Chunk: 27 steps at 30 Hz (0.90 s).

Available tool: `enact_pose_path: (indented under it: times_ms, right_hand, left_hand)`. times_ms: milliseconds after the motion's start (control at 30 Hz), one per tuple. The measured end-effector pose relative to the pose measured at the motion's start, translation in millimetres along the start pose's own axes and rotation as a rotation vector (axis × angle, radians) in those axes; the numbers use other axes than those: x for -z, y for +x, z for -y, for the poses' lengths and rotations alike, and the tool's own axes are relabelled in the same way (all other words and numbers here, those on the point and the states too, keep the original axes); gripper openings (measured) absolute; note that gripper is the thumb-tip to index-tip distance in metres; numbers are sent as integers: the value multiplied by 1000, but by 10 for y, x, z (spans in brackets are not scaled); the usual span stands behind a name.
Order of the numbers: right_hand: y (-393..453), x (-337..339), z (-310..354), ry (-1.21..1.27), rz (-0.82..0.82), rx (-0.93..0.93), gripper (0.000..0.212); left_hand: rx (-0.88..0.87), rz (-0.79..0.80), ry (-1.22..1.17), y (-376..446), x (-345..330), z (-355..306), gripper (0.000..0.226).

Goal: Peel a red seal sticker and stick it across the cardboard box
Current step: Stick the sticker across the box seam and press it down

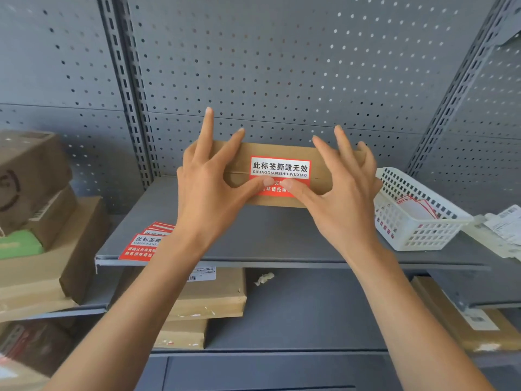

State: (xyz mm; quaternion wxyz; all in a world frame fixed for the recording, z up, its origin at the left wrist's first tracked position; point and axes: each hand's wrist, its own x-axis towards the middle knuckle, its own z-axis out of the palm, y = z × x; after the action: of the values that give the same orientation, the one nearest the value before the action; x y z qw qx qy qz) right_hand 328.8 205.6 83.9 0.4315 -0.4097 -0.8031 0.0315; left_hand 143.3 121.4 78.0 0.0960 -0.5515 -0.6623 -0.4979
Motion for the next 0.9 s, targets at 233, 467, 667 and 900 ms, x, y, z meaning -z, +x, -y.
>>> enact_pose_path:
  times_ms: [233,467,667,900]
  right_hand:
    - [47,38,-77,91,77,11,71]
    - [85,88,-109,136,108,25,61]
    - [101,170,-134,138,174,39,56]
    - [25,99,-33,9,162,-9,99]
  left_hand:
    - [-25,52,-5,37,2,64,76]
    - [-30,92,-12,42,28,92,60]
    - [-31,106,-10,18,42,105,56]
    - [-74,83,134,-20,15,3,91]
